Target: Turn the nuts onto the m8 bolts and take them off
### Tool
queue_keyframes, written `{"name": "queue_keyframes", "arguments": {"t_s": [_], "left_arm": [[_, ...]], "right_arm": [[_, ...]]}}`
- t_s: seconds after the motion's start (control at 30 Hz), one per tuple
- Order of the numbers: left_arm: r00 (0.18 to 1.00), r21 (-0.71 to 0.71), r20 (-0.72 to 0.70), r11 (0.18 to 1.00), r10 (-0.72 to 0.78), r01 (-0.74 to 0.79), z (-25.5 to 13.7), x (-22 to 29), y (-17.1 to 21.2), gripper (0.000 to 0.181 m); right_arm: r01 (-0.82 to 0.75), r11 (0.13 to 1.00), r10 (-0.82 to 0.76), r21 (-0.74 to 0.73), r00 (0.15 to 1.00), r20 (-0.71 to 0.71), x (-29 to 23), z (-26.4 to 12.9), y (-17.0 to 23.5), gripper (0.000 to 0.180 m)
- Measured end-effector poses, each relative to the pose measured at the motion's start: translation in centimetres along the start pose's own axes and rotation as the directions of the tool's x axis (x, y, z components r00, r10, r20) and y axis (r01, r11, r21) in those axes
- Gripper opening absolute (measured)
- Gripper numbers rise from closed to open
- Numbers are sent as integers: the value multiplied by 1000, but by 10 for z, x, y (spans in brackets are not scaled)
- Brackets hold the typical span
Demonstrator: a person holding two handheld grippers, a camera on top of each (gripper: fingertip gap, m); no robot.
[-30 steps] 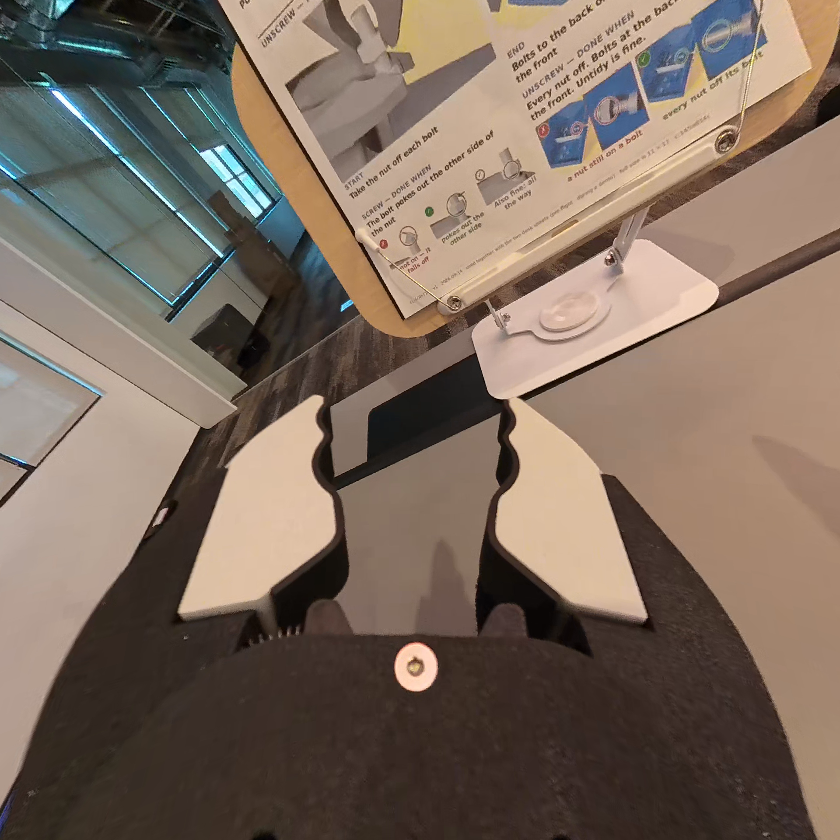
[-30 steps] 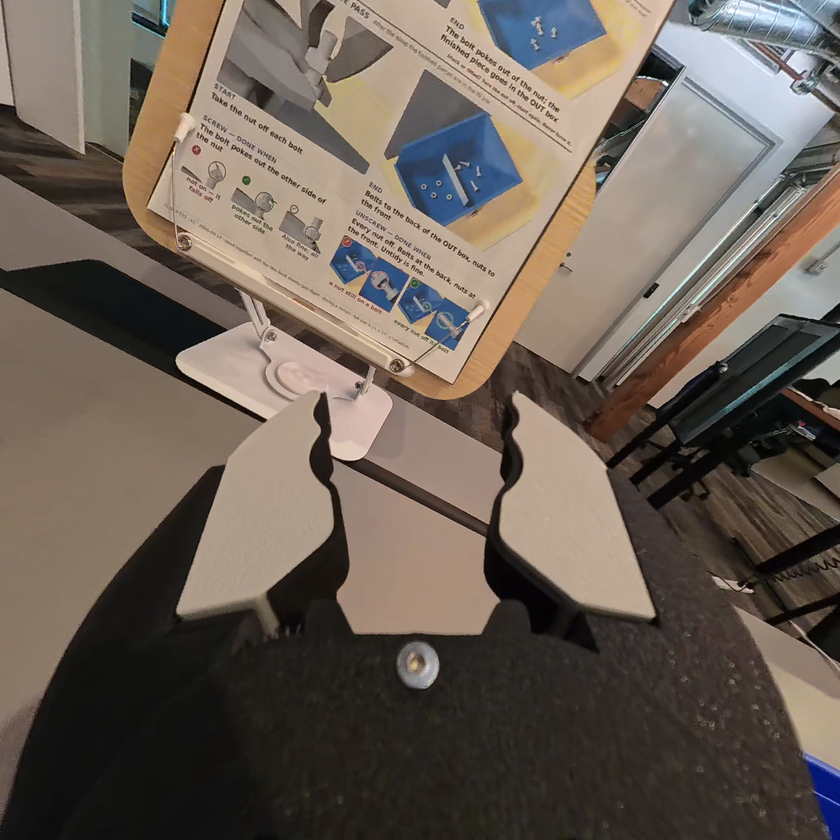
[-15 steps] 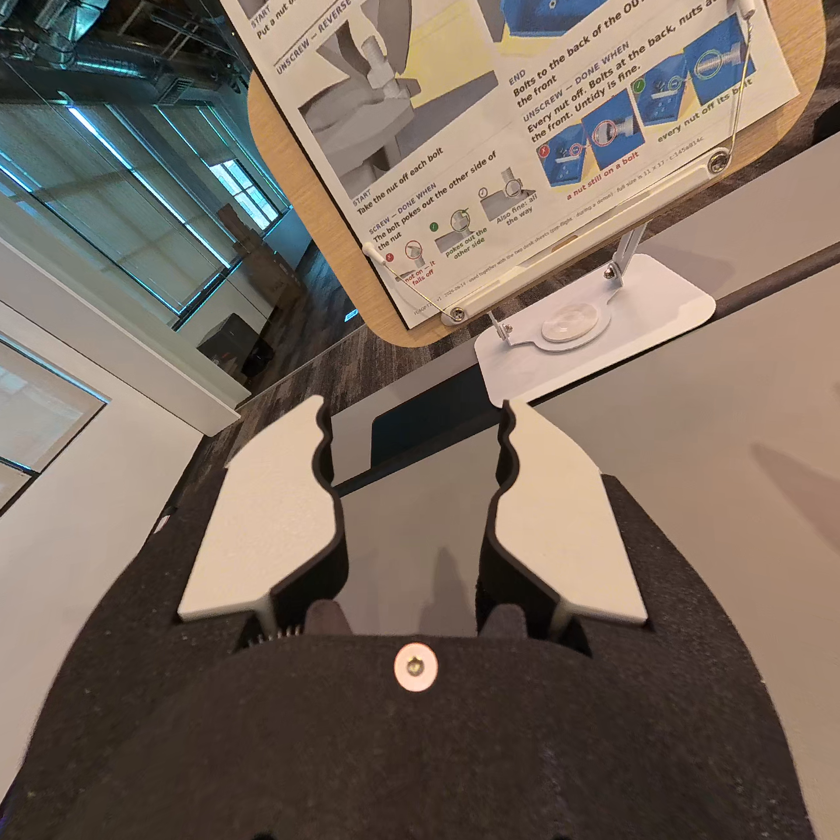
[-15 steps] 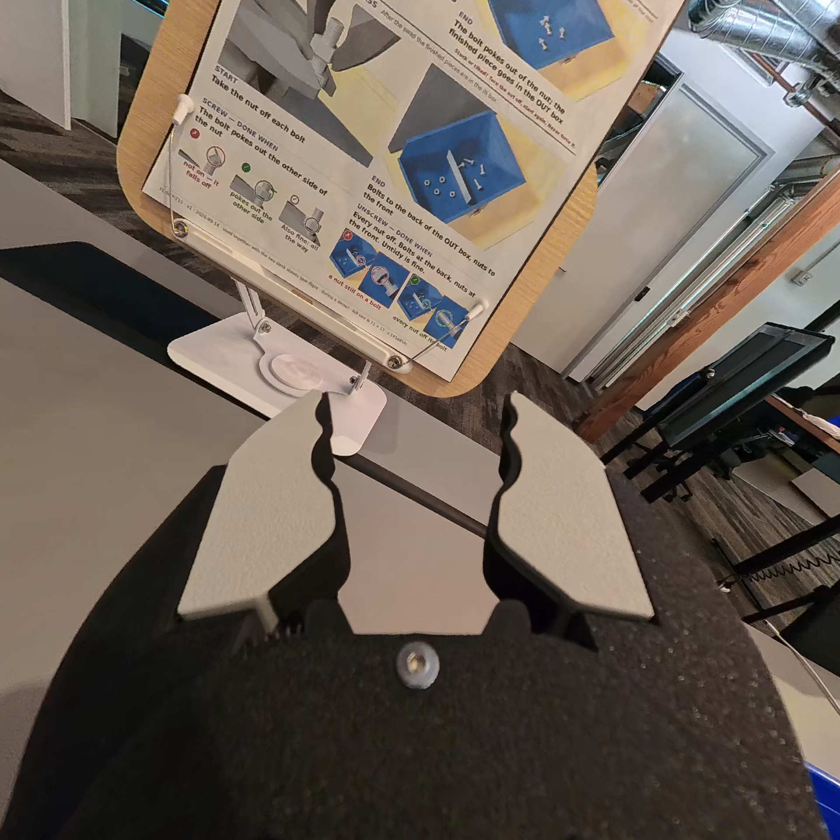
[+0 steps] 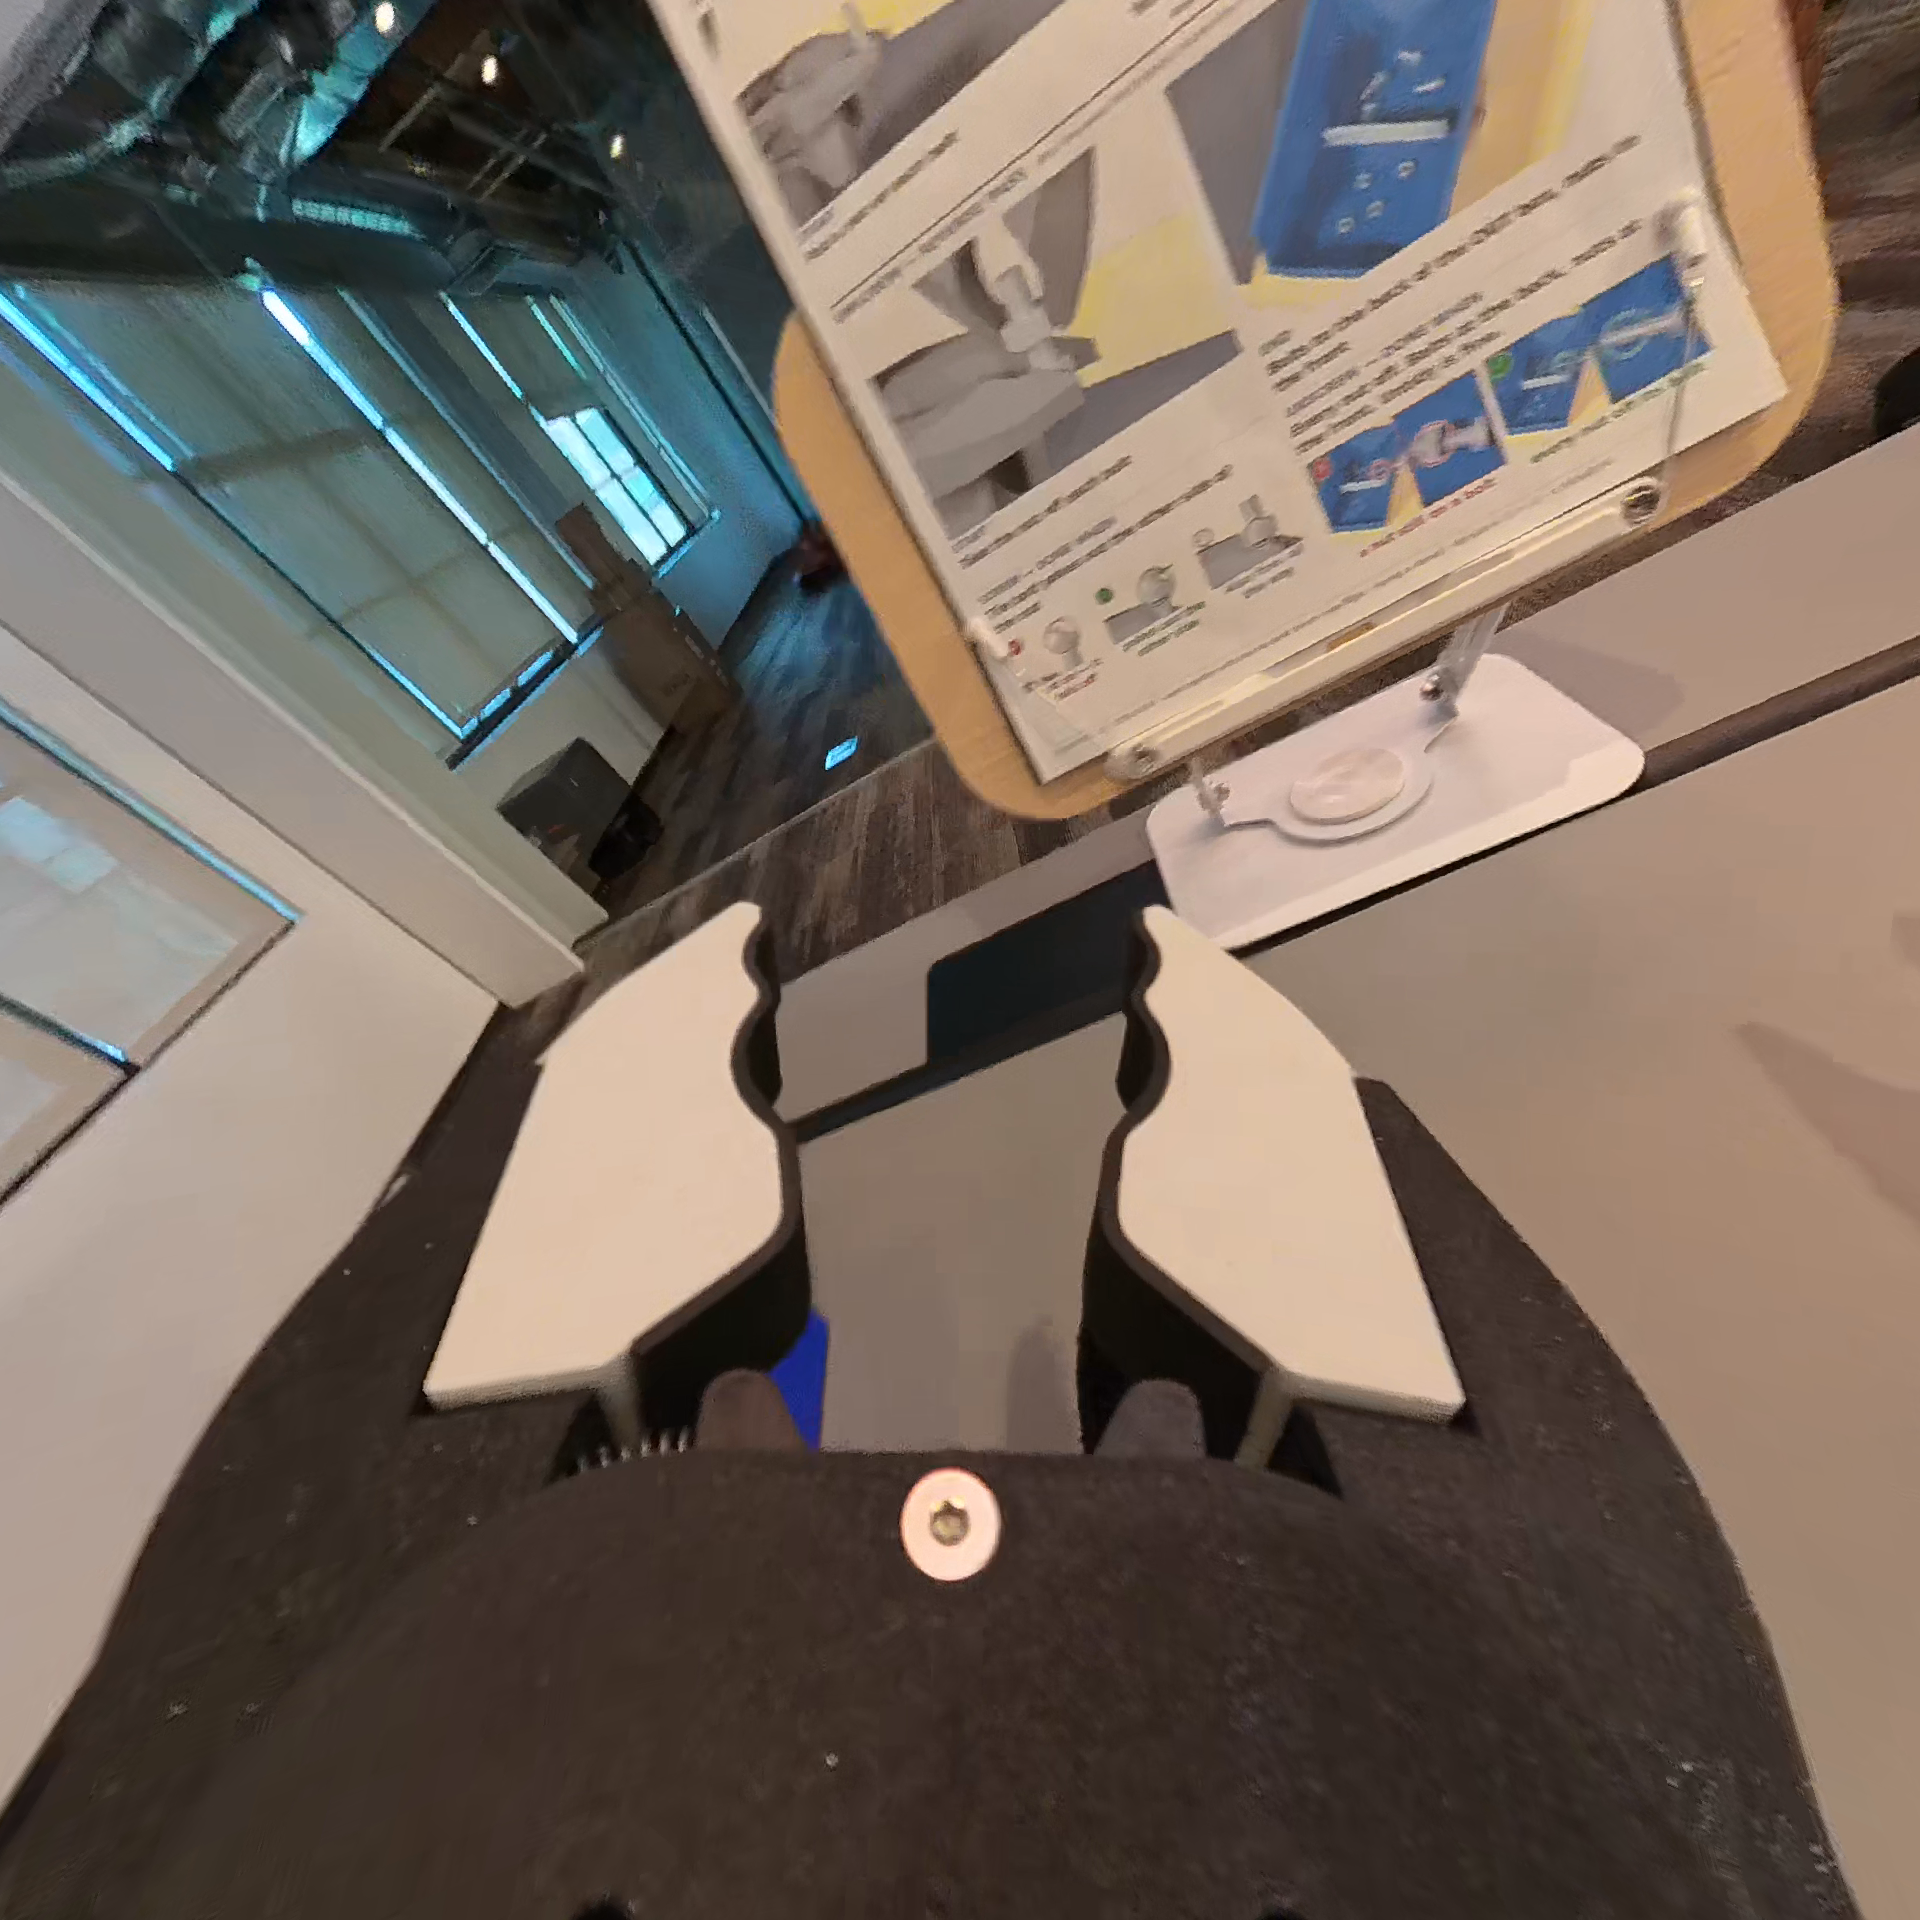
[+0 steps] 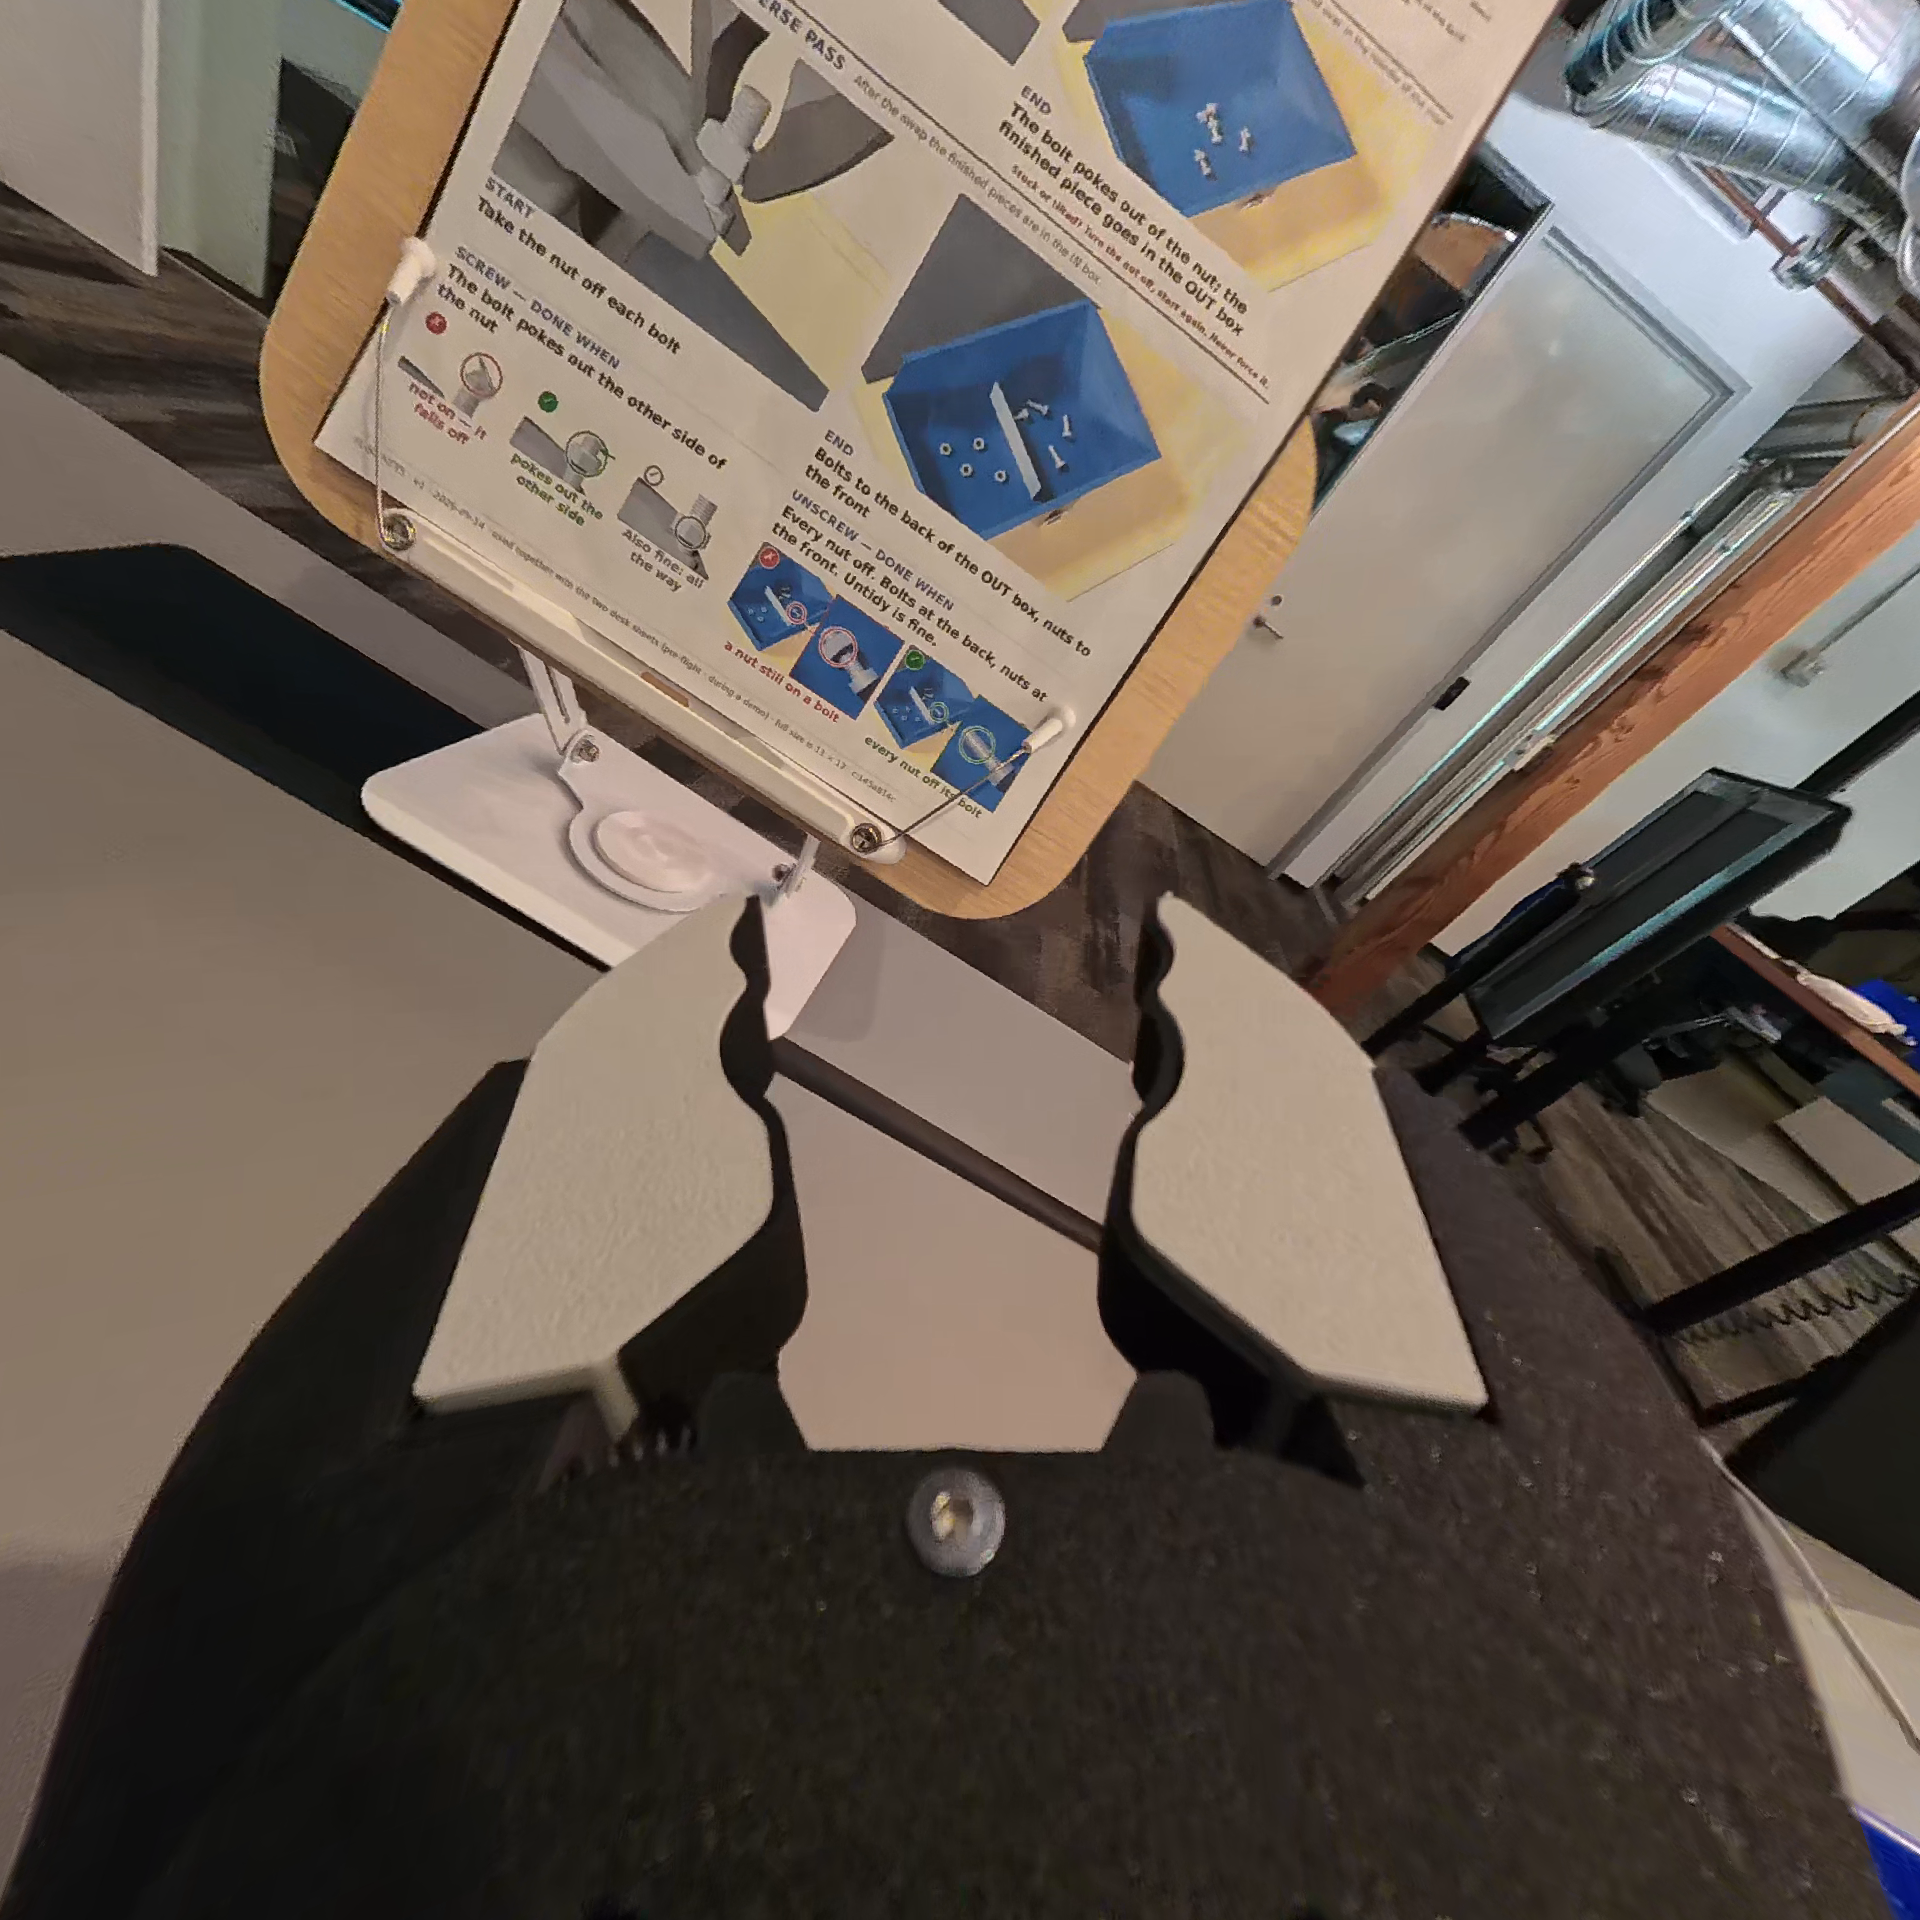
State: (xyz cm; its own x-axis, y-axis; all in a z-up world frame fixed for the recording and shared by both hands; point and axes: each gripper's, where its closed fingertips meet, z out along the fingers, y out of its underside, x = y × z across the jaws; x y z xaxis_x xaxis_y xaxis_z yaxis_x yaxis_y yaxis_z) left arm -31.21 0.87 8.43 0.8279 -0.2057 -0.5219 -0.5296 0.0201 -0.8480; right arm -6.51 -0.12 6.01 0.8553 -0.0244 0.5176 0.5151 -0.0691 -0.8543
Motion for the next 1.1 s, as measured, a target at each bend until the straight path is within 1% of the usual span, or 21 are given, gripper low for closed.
{"name": "queue_keyframes", "arguments": {"t_s": [0.1,0.23,0.3,0.37,0.43,0.5,0.53,0.6,0.67,0.73,0.83,1.03,1.1], "left_arm": [[999,-62,7,998,-32,32,-23,-40,20,62],[995,-196,81,980,59,-42,-59,-115,58,62],[992,-269,99,962,73,-44,-78,-150,79,60],[996,-325,87,946,28,2,-95,-176,99,56],[997,-389,42,919,-57,69,-107,-191,123,52],[991,-492,-38,866,-127,92,-117,-197,154,44],[984,-551,-82,830,-157,86,-121,-197,171,44],[962,-670,-167,741,-216,50,-129,-194,208,39],[936,-751,-240,660,-256,-12,-133,-189,240,30],[911,-793,-282,608,-302,-44,-132,-183,266,35],[878,-856,-259,516,-402,-16,-124,-177,292,35],[872,-936,-147,350,-468,29,-106,-173,327,43],[877,-944,-144,330,-459,18,-100,-171,336,44]], "right_arm": [[-28,1000,28,-1,1000,4,9,-1,1,68],[-63,998,63,-13,998,27,14,-1,3,67],[-65,998,65,-18,997,33,15,-1,4,68],[-66,998,67,-24,997,45,13,0,6,67],[-64,997,66,-37,995,69,9,2,8,67],[-57,997,61,-50,995,85,6,4,11,67],[-49,997,54,-54,994,91,4,5,12,67],[-26,998,32,-61,995,93,2,6,14,67],[-10,997,17,-79,996,91,2,8,18,67],[-9,996,18,-87,995,95,1,9,19,68],[1,995,9,-98,995,100,1,10,22,67],[25,991,-11,-132,994,105,0,14,33,67],[31,990,-15,-140,994,111,-1,15,36,67]]}}
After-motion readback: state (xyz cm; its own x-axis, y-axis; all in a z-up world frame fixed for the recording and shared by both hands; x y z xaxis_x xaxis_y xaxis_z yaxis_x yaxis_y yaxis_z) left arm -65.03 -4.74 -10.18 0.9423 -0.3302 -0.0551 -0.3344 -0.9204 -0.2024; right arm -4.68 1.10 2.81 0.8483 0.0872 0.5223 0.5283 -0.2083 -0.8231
